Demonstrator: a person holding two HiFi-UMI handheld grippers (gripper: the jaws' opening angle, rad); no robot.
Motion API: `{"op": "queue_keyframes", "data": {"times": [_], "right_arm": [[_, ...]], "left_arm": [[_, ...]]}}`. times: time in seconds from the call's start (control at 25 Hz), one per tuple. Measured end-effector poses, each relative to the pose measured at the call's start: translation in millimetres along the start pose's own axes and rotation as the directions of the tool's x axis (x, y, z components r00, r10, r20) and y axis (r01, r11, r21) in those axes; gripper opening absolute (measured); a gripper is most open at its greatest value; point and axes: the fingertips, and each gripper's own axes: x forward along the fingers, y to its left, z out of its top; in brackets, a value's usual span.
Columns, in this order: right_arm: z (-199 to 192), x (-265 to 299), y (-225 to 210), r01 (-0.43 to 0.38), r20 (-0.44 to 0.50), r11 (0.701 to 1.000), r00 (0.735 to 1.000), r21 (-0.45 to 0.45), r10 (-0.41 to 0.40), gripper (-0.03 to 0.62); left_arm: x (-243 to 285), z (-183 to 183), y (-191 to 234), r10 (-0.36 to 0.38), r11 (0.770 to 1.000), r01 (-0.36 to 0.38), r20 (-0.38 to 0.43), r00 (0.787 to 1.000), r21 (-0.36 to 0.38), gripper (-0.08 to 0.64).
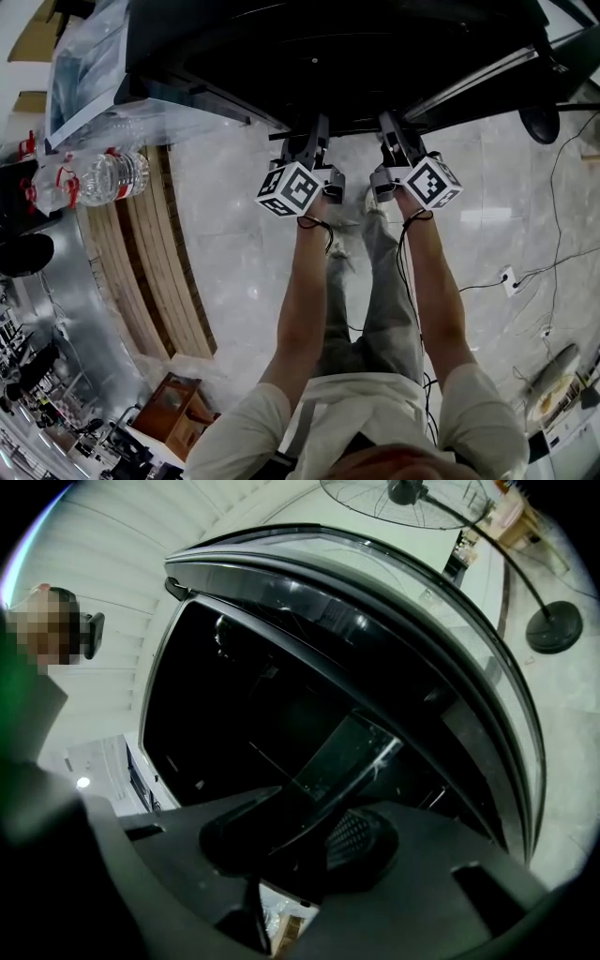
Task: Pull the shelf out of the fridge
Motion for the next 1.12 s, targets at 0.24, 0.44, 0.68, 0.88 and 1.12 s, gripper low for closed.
{"op": "queue_keyframes", "data": {"times": [0.24, 0.44, 0.68, 0.88, 1.12], "right_arm": [[-2.5, -13.6, 7.7, 0.001, 0.004, 1.0, 1.0, 0.007, -0.001, 0.107], [-2.5, -20.8, 18.4, -0.003, 0.008, 1.0, 1.0, 0.009, 0.003, 0.107], [-4.8, -35.8, 25.2, -0.008, 0.013, 1.0, 1.0, 0.012, 0.008, 0.107], [-4.7, -47.1, 34.5, -0.011, 0.021, 1.0, 1.0, 0.007, 0.011, 0.107], [-4.3, -60.0, 47.1, -0.022, 0.02, 1.0, 1.0, -0.003, 0.022, 0.107]], "left_arm": [[-13.1, -0.3, -7.2, -0.002, 1.0, 0.002, -0.01, 1.0, 0.009, 0.129], [-22.1, 2.8, -12.5, -0.004, 1.0, 0.004, -0.009, 1.0, 0.007, 0.129], [-35.7, 1.2, -21.1, -0.011, 1.0, 0.011, -0.012, 1.0, 0.017, 0.129], [-46.5, 2.2, -27.9, -0.022, 1.0, 0.022, -0.013, 1.0, 0.02, 0.13], [-62.0, 5.3, -38.4, -0.025, 0.999, 0.025, -0.01, 1.0, 0.026, 0.13]]}}
